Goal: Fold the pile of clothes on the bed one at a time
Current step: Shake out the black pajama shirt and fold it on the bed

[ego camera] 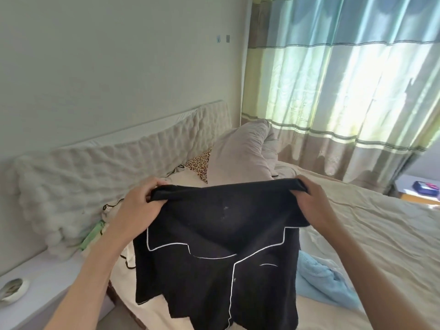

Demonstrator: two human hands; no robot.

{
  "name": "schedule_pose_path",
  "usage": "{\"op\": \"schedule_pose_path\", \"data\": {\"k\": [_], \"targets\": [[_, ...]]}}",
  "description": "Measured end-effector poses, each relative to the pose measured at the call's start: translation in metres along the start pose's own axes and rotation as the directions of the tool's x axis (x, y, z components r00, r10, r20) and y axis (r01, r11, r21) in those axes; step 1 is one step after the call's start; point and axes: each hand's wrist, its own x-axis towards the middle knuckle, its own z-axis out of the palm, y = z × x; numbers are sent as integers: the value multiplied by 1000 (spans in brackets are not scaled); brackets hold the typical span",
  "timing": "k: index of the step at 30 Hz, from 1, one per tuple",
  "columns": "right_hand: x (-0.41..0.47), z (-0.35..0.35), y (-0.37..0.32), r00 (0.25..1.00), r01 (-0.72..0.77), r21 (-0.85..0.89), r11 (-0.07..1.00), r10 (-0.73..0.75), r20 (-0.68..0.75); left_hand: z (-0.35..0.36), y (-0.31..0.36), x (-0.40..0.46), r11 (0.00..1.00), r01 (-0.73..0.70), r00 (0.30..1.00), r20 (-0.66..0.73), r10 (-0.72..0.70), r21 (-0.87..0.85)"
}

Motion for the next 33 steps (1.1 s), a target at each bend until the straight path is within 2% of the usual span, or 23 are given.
{"op": "schedule_pose_path", "data": {"k": [3,6,10,13,16,19,23,28,33], "targets": [[-29,-14,-4,999,-16,-33,999,14,-37,-5,3,-19,999,-20,996,84,22,-32],[-60,-24,-17,990,10,-49,999,-17,-139,-16,9,-40,995,-43,991,125,54,-90],[-86,-44,-42,979,76,9,997,-73,-191,-40,19,-70,949,-125,957,217,193,-291],[-93,-57,-61,969,133,46,990,-120,-216,-53,29,-82,893,-231,930,184,320,-387],[-92,-57,-71,947,193,31,981,-178,-267,-54,32,-82,870,-283,936,83,343,-404],[-84,-45,-60,948,176,18,984,-164,-273,-40,21,-74,901,-287,949,28,313,-326],[-62,-17,-11,982,77,1,997,-75,-172,-3,-14,-51,954,-225,972,20,234,-199],[-14,30,84,996,-83,-44,996,83,7,66,-80,-5,993,-102,990,93,107,-56],[40,96,193,976,-158,-108,982,171,131,150,-168,50,993,30,985,168,-50,118]]}}
